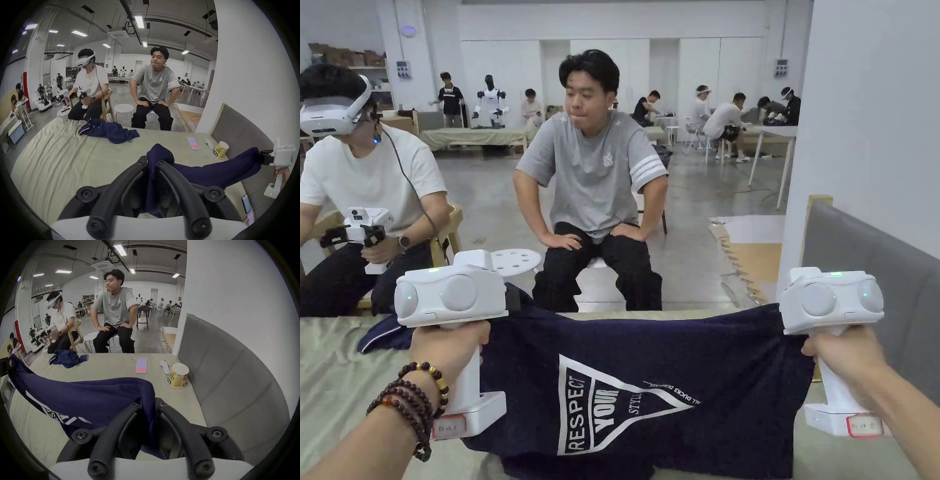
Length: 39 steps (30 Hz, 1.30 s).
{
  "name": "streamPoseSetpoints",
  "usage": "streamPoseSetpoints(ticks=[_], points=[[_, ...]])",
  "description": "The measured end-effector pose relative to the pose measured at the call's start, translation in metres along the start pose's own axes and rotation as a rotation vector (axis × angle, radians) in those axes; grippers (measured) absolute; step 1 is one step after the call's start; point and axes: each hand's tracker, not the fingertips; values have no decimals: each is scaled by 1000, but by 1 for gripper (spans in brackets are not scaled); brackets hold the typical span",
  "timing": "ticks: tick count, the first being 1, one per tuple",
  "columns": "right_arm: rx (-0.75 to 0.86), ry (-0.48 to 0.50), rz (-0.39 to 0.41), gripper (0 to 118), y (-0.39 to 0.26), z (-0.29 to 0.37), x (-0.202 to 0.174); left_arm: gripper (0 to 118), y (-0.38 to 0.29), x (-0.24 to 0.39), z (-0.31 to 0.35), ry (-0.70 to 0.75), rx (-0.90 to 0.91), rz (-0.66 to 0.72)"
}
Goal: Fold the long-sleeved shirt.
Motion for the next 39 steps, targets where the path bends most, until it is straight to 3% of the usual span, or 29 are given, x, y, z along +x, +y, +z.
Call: streamPoseSetpoints(ticks=[10,16,21,32,39], points=[[-74,45,-9,12,-159,73,12,10,-141,-16,99,-19,-118,-32],[-191,93,85,12,-262,103,16,10,-253,-23,138,-4,-238,-95],[-315,119,177,12,-326,104,16,10,-322,-27,150,7,-348,-62],[-416,155,173,12,-393,139,20,10,-372,-41,201,32,-394,-25],[-542,153,197,12,-426,168,29,10,-405,-44,238,1,-564,17]])
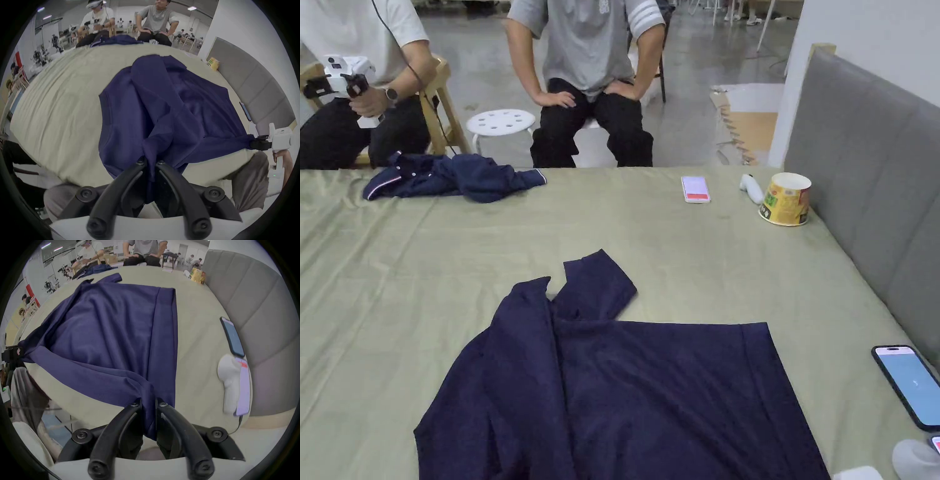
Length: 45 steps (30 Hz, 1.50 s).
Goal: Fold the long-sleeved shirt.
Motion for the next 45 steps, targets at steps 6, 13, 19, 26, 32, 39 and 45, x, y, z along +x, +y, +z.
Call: streamPoseSetpoints(ticks=[6,13,19,26,32,39,45], points=[[-90,-20,75,12,0,-4,-11,10,-17,-1,-13,14,-76,-9],[-150,-34,148,12,-4,2,-15,10,-18,3,-3,17,-124,-68],[-160,-18,104,24,-5,-9,-16,43,-12,-2,-18,32,-110,-28],[-31,19,-28,109,6,28,-5,107,16,-9,10,11,8,17],[149,15,-106,2,44,56,-9,6,69,-4,17,26,105,9],[196,42,-41,1,102,44,-25,4,196,32,-23,-10,192,-189],[180,96,-8,1,136,12,-40,97,347,76,-123,-18,172,-258]])
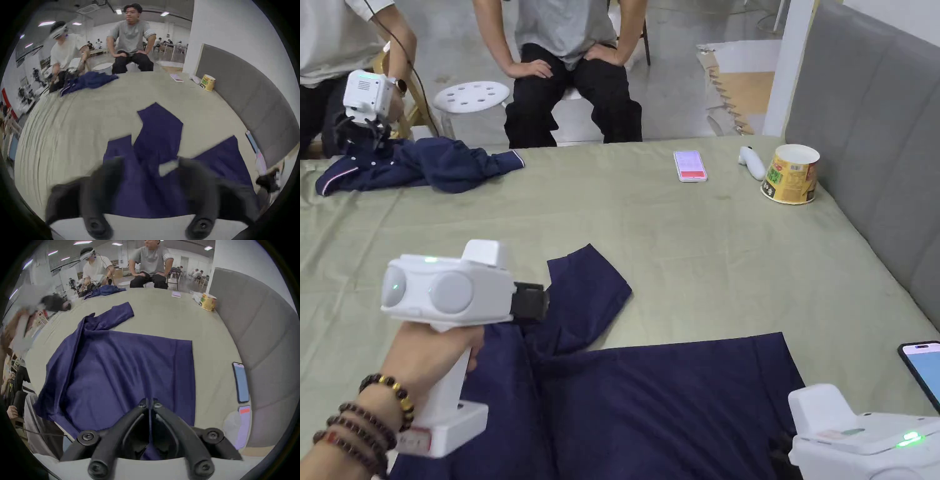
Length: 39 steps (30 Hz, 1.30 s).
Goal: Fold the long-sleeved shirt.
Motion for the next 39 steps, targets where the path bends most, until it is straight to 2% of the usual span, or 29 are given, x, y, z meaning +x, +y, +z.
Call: streamPoseSetpoints(ticks=[1,2,4,5,8,13,14,15,16,17,18,19,22,24,30,34,39], points=[[-13,22,-9,1,1,-8,-1,107,18,2,-31,16,-24,-48],[-23,37,-9,1,2,-14,-2,105,30,3,-56,18,-34,-76],[-45,50,-9,1,2,-28,-2,90,53,8,-101,24,-61,-103],[-57,53,-10,1,2,-35,-2,87,61,7,-123,12,-74,-97],[-95,53,-20,1,-1,-52,0,88,73,11,-175,-56,-165,-53],[-137,44,-69,1,-12,-67,10,88,59,34,-226,-11,-248,-145],[-143,40,-74,1,-13,-68,12,88,55,36,-225,3,-206,-159],[-148,36,-75,1,-14,-67,13,89,56,35,-220,-13,-160,-139],[-153,34,-73,1,-15,-67,14,84,62,34,-212,-29,-169,-99],[-158,30,-68,1,-16,-67,14,66,65,34,-205,-32,-154,-85],[-161,27,-60,1,-16,-67,13,33,66,35,-198,-24,-121,-109],[-163,25,-44,1,-16,-64,12,12,68,37,-190,9,-97,-146],[-149,22,-19,1,-15,-53,8,12,87,27,-157,17,-102,-145],[-131,33,-25,1,-14,-44,5,12,99,21,-131,32,-38,-137],[-66,48,5,1,-13,-13,-14,13,113,3,-8,31,119,-113],[-27,62,39,1,-20,10,-27,13,85,0,68,92,200,-193],[-4,75,70,1,-34,34,-35,13,16,7,129,120,194,-174]])
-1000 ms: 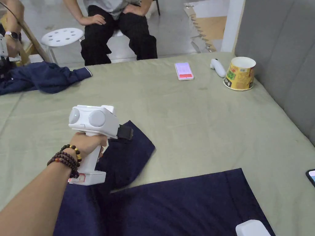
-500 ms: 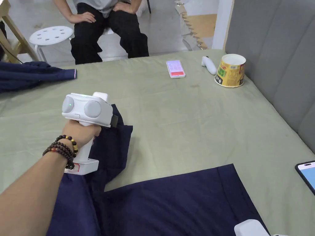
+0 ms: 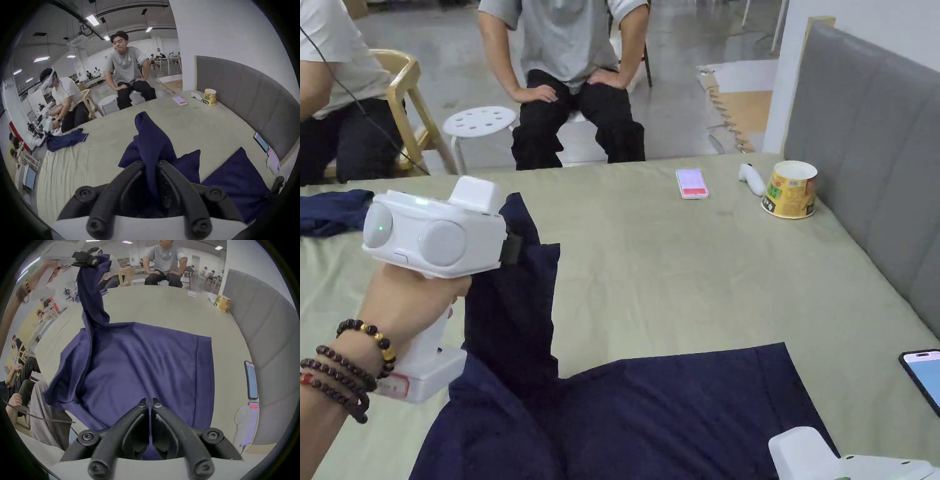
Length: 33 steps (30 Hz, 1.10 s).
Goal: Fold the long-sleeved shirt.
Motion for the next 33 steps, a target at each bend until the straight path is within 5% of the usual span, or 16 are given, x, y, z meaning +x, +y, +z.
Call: streamPoseSetpoints(ticks=[6,11,15,18,20,21,23,28,30,32,33], points=[[11,4,13,1,-13,16,-6,13,-120,24,29,57,-60,161],[20,8,28,1,-13,22,-11,13,-220,37,-16,25,-318,388],[34,9,46,1,-12,29,-16,14,-261,39,-53,30,-419,486],[41,8,48,1,-13,33,-19,15,-263,40,-53,23,-335,480],[41,6,47,1,-13,34,-20,31,-256,42,-55,13,-355,462],[41,5,48,1,-13,34,-20,50,-255,41,-47,-9,-341,452],[42,2,48,1,-15,36,-22,109,-253,40,-35,-50,-289,467],[52,14,35,1,-16,40,-21,105,-251,33,17,-144,-186,539],[50,4,37,1,-16,38,-21,85,-243,29,52,-121,-180,545],[48,2,36,1,-16,37,-22,78,-242,26,78,-108,-105,525],[47,6,33,1,-16,36,-22,60,-242,26,77,-94,-92,505]])
